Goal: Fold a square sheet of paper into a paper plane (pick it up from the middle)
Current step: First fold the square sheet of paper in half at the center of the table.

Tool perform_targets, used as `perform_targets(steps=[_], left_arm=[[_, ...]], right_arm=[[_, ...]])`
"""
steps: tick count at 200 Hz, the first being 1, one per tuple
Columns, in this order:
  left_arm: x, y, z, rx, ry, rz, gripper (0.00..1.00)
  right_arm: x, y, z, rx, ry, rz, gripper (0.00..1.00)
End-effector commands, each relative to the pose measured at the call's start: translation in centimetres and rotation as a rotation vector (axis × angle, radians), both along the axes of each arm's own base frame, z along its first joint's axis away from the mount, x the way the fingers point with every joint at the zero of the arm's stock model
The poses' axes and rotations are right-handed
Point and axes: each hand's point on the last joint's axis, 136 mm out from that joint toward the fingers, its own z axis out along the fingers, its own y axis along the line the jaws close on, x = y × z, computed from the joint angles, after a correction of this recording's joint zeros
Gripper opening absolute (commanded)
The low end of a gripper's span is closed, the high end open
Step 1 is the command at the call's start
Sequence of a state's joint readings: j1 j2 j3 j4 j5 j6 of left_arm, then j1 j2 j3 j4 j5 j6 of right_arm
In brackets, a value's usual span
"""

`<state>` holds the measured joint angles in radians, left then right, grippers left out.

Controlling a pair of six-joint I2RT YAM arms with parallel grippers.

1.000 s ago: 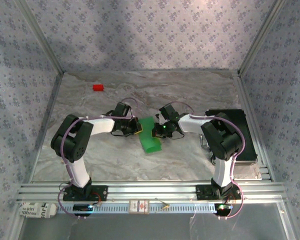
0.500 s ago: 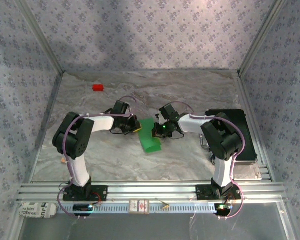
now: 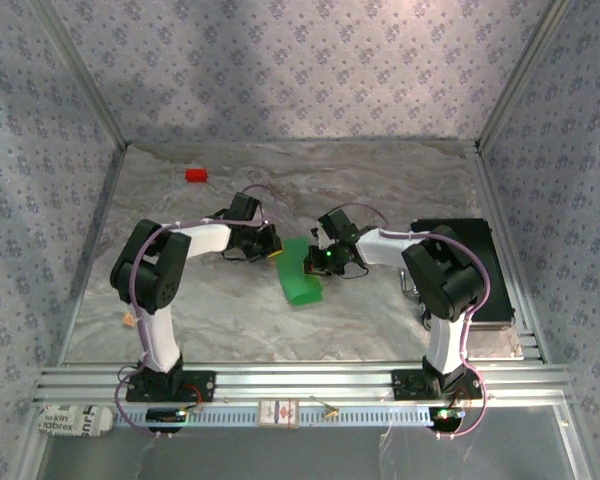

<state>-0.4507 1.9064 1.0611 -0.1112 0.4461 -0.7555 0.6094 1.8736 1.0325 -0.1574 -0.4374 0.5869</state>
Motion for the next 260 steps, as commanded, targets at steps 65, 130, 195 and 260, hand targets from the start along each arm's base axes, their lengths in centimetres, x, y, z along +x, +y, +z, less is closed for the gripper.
perform_targets(steps=[65, 130, 195, 260], left_arm=[[1.3, 3.1, -2.4, 0.073, 0.024, 0.059, 0.0], [2.9, 4.3, -2.6, 0.078, 0.031, 0.122, 0.0], [4.1, 4.8, -2.5, 0.046, 0.042, 0.159, 0.01], [4.8, 5.7, -2.5, 0.064, 0.052, 0.189, 0.02]], right_arm=[[-2.4, -3.3, -3.9, -0.174, 0.104, -0.037, 0.0], [-2.5, -3.5, -3.8, -0.178, 0.105, -0.036, 0.0], [-2.7, -3.7, -4.0, -0.183, 0.111, -0.032, 0.0], [-2.7, -3.6, -3.9, -0.178, 0.109, -0.03, 0.0]])
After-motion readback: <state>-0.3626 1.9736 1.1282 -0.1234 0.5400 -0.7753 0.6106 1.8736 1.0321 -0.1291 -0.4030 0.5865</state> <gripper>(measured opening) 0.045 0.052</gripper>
